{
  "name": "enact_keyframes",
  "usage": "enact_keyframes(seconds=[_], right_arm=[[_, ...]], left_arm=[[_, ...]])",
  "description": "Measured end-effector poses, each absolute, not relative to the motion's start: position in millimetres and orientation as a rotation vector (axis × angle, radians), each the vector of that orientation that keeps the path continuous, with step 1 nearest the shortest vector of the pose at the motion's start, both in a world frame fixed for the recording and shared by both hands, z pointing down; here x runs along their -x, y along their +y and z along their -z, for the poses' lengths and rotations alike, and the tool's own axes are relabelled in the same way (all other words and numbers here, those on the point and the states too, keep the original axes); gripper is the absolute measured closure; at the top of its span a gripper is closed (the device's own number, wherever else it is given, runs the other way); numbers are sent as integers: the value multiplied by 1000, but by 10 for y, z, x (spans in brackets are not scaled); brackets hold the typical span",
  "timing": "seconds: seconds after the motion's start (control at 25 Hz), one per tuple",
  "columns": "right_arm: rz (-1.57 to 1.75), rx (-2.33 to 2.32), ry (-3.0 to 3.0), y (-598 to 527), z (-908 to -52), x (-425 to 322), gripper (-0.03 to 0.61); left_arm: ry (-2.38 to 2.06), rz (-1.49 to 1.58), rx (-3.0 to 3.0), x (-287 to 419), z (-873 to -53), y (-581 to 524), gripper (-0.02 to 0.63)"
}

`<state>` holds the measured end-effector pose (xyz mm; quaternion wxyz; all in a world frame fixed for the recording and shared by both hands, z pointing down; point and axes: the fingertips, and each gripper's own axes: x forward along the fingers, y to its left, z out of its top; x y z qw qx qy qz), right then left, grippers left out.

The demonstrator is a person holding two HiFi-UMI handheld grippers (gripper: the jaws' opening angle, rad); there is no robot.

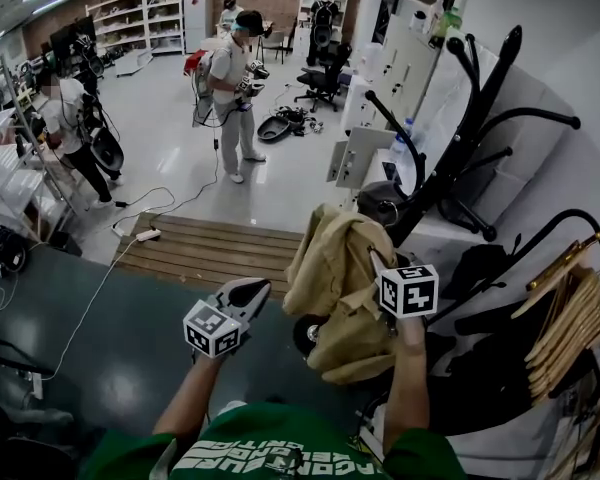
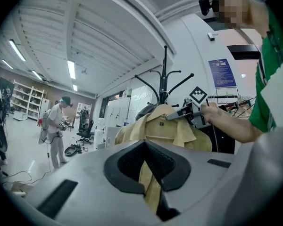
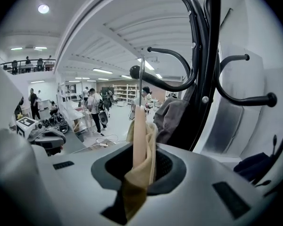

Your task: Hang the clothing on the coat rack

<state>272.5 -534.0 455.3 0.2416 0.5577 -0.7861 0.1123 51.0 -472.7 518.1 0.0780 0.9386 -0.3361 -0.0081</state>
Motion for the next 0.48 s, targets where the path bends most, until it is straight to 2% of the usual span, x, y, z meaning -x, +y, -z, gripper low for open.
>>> enact_keyframes(seconds=[0.48], right_arm=[[-362,-1548,-2116,-5503,-4758,-2871,511]], left_arm=[[-991,17,-2804,-561,-5221,-4811,609]])
